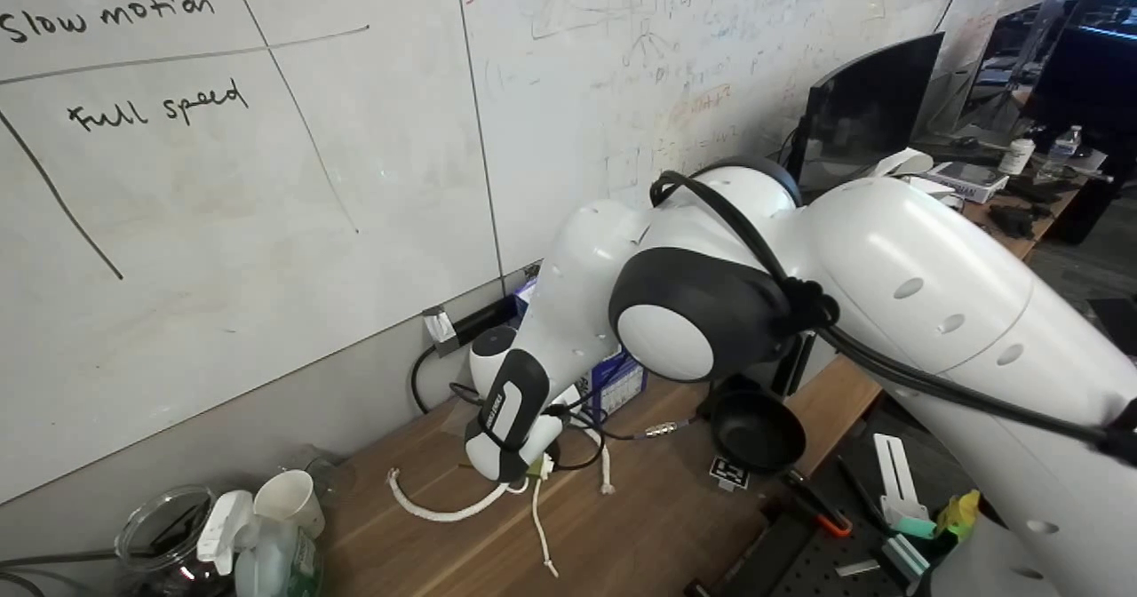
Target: Pick up the white ropes from the counter and put them in the box
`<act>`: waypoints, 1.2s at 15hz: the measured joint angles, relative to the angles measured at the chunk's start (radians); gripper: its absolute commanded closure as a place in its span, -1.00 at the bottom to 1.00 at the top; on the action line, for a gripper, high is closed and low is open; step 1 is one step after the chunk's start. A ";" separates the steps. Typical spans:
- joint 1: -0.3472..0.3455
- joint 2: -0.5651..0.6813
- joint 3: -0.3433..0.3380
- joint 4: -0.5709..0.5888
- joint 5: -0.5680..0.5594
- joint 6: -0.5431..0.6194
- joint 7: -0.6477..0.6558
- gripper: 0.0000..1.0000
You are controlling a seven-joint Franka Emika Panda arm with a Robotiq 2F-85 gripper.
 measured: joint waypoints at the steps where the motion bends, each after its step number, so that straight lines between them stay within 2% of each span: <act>1: 0.002 0.000 -0.002 0.003 -0.001 -0.006 0.001 -1.00; 2: 0.004 0.001 -0.004 0.006 -0.002 -0.010 0.003 -1.00; 3: 0.006 0.001 -0.006 0.008 -0.004 -0.013 0.004 -0.55; 5: 0.010 0.002 -0.010 0.010 -0.009 -0.017 0.005 -0.32; 9: 0.019 0.005 -0.018 0.015 -0.015 -0.019 0.005 0.33; 12: 0.024 0.005 -0.020 0.026 -0.024 -0.020 0.006 0.71; 14: 0.026 0.005 -0.021 0.030 -0.032 -0.023 0.006 0.81; 18: 0.026 0.005 -0.025 0.036 -0.054 -0.043 0.006 0.71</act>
